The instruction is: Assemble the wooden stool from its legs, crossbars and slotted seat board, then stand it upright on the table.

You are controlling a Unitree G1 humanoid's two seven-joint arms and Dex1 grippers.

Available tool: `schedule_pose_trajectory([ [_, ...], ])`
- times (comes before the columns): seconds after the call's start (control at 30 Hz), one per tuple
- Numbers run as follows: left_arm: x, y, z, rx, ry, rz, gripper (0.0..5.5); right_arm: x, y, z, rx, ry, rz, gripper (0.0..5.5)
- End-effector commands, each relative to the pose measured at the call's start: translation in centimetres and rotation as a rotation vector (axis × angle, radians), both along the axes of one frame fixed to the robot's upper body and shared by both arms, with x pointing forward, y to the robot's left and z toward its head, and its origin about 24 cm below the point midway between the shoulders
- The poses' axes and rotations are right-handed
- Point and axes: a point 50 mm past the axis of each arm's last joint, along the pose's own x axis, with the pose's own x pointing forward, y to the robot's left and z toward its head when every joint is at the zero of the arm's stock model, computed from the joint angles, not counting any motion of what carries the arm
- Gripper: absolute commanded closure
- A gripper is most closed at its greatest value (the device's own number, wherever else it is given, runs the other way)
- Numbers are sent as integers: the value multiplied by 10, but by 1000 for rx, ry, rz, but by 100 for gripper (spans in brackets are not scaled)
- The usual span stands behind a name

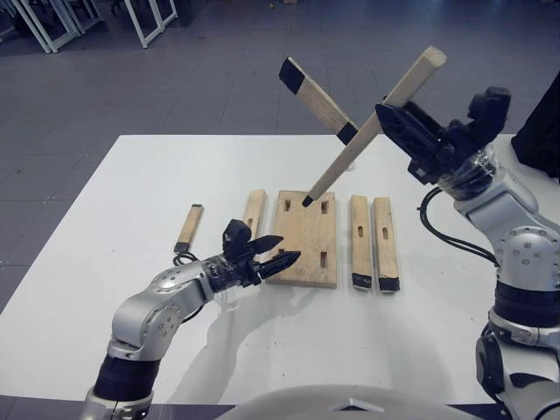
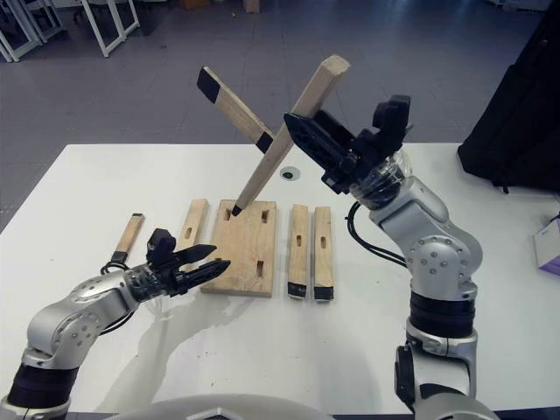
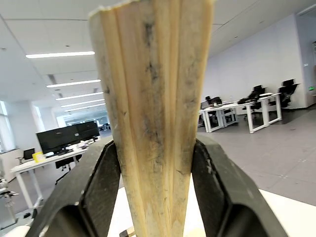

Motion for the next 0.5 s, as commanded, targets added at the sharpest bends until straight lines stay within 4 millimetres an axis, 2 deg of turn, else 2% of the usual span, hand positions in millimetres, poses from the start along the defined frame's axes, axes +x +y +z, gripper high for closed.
schedule_pose_trajectory([
  [0.03,16,-1,-10,149,59,-1,214,3,5,3,-14,-62,-50,349],
  [0.17,19,8,-19,330,106,-17,214,1,7,2,-25,-78,-65,349],
  [0.33,8,11,-6,545,-5,-216,214,-6,5,1,-26,-71,-75,349],
  [0.5,16,3,4,579,-58,-308,214,-7,11,-4,-41,-44,-57,349],
])
